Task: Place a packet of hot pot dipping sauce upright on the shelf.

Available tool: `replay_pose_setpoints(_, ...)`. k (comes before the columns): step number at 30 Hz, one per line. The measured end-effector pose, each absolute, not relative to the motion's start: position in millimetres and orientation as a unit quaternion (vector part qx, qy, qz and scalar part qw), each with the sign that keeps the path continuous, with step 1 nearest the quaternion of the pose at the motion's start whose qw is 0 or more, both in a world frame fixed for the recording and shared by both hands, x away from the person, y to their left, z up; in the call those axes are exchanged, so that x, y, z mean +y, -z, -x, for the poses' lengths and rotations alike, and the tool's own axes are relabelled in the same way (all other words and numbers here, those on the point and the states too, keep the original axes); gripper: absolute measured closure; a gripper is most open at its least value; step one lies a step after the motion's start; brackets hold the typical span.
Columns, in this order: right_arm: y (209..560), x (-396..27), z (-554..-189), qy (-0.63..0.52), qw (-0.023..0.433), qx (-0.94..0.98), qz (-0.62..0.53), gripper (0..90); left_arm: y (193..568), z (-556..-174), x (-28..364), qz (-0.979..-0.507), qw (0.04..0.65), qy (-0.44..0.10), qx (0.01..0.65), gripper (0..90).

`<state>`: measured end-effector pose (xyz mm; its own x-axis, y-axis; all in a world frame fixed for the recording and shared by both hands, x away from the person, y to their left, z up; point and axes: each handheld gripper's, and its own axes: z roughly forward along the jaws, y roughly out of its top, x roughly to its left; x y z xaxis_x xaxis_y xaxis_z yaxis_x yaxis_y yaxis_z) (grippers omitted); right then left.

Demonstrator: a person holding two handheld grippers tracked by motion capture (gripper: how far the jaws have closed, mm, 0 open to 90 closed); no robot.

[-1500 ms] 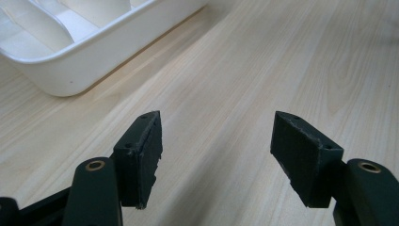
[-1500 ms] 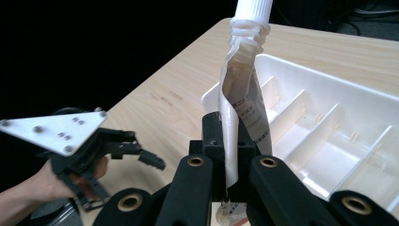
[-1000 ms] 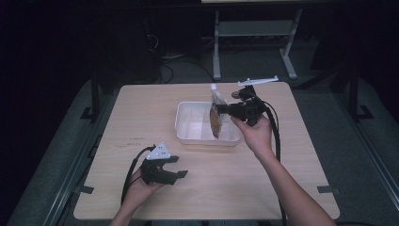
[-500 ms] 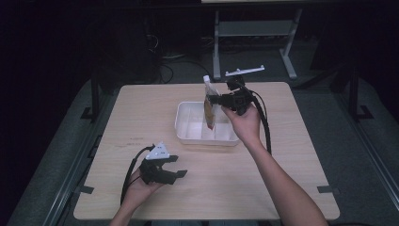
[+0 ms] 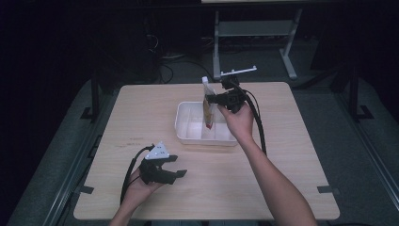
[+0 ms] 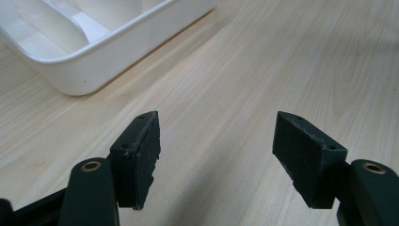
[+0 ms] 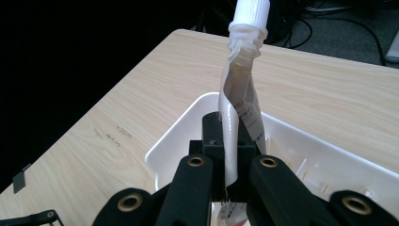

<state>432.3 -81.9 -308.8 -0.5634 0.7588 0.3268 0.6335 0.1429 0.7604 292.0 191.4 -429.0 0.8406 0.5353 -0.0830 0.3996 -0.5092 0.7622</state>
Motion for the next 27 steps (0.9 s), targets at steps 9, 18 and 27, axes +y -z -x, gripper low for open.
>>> replay_pose_setpoints(9,315.9,-79.2,-438.8,-0.453,0.074,0.754,-0.470,88.5,428.9,-291.8,191.1,-0.865,0.415,-0.081,0.269,31.9)
replay_pose_setpoints(18,325.7,-75.6,-446.2,-0.439,0.074,0.758,-0.477,88.4,429.0,-291.6,190.5,-0.866,0.414,-0.081,0.269,31.8)
replay_pose_setpoints(27,333.5,-68.1,-450.1,-0.433,0.071,0.760,-0.479,88.3,428.7,-291.6,191.2,-0.865,0.417,-0.082,0.268,31.8)
